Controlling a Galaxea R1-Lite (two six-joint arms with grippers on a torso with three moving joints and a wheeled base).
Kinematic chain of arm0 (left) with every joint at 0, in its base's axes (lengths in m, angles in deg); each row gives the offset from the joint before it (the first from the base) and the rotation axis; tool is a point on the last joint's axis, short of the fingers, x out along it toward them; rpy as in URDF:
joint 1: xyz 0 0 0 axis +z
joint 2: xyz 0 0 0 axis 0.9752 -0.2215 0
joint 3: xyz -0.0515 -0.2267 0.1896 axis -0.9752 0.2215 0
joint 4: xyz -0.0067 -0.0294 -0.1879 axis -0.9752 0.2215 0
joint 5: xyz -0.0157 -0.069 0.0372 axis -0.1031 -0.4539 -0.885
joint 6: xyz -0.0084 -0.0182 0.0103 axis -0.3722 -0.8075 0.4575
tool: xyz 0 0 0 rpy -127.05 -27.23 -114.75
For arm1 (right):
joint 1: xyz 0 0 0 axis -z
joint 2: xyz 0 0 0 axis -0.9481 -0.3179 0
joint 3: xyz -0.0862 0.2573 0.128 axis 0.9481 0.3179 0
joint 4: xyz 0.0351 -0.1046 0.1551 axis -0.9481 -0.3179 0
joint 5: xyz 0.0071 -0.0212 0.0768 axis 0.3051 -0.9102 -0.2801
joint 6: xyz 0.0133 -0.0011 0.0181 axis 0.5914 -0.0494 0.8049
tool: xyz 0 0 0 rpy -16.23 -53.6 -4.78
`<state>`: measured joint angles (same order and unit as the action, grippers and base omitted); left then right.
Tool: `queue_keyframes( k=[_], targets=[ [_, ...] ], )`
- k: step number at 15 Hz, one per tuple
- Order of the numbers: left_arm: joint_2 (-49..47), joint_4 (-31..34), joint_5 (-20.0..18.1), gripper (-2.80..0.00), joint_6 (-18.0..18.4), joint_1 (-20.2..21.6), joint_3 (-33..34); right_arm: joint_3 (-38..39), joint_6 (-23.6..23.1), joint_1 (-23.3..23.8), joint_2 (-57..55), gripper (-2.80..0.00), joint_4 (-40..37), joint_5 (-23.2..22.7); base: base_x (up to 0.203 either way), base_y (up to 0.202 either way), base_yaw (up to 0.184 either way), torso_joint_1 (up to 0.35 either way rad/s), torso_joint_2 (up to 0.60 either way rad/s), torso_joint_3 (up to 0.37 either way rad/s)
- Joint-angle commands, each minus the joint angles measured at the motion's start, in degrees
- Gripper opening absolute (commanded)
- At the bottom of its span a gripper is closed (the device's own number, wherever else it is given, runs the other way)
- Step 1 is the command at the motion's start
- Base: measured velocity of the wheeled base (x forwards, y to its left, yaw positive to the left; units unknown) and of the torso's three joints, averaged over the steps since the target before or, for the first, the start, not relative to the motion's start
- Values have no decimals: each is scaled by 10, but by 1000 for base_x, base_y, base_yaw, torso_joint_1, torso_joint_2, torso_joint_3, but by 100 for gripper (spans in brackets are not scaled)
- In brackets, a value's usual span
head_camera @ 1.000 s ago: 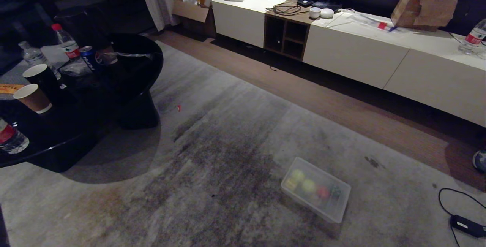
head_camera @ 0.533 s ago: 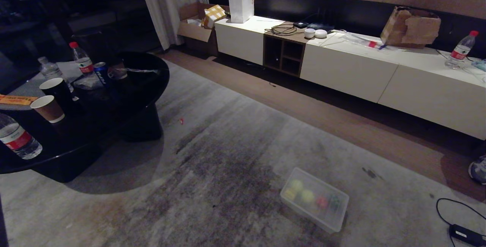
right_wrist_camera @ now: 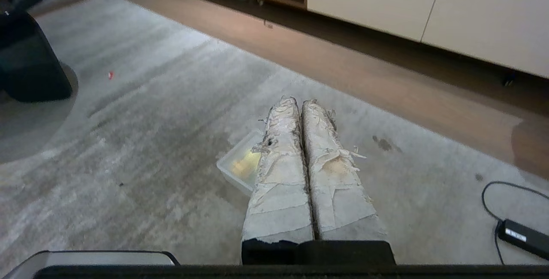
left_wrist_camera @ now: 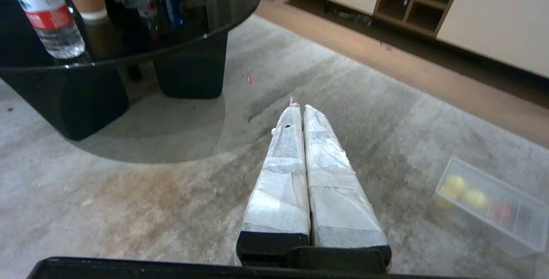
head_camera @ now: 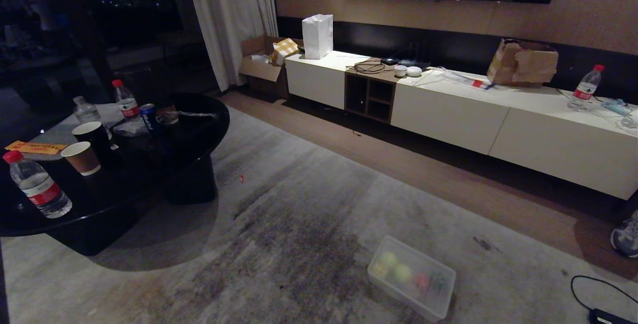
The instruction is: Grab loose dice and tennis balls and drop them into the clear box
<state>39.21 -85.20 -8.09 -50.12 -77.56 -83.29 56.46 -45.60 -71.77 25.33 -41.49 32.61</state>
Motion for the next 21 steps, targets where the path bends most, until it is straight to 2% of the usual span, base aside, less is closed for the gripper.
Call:
queue_keyframes(
  k=[1, 5, 11, 21],
  targets=[
    [-1, 0, 0, -280, 0, 0, 1, 5, 1, 0, -1, -280, 0, 0, 0, 0, 0, 2, 1, 196],
    [-1, 0, 0, -280, 1, 0, 1, 5, 0, 0, -1, -280, 0, 0, 0, 0, 0, 2, 4, 178],
    [-1, 0, 0, -280, 2, 0, 1, 5, 1, 0, -1, -280, 0, 0, 0, 0, 0, 0, -1, 22],
    [-1, 0, 1, -280, 6, 0, 1, 5, 1, 0, -1, -280, 0, 0, 1, -7, 154, 2, 4, 3]
  ],
)
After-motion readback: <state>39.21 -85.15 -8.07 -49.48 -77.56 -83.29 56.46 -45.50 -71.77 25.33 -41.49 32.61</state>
